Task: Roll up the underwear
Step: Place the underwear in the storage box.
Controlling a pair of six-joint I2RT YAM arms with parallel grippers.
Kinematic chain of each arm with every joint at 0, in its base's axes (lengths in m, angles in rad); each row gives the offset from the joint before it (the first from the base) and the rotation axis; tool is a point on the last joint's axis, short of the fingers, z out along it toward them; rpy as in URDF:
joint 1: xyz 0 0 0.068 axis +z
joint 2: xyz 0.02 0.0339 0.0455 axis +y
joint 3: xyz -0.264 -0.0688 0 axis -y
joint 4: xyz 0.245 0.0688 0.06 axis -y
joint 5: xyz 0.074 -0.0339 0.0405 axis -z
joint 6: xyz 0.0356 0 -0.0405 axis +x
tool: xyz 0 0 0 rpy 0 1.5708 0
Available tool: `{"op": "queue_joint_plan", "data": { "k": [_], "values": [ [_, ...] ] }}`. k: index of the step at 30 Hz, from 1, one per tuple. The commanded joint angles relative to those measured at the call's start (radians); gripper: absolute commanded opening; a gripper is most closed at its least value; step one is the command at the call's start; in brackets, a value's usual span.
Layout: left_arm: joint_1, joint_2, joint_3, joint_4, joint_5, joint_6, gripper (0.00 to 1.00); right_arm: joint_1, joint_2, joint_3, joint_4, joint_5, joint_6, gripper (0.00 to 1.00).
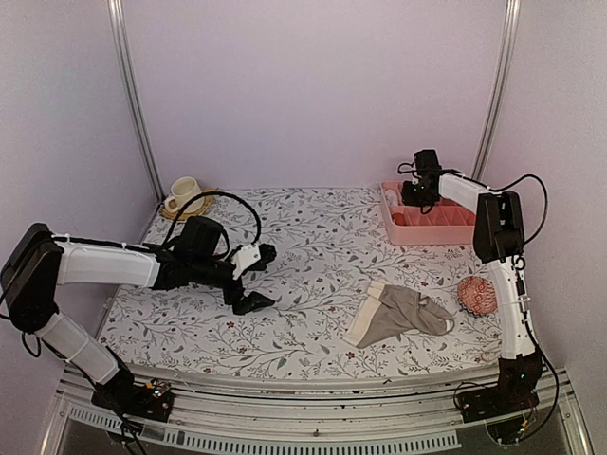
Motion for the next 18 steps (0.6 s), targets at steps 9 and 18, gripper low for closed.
{"op": "queue_joint_plan", "data": {
  "k": [9,18],
  "values": [
    [0.009,0.017,0.024,-0.02,0.039,0.007,0.98,0.008,-0.165,-0.245,-0.076,0.006,-0.041,0.02],
    [0.01,0.02,0.025,-0.022,0.036,0.004,0.98,0.012,-0.188,-0.27,-0.042,-0.017,-0.031,0.15]
  ]
}}
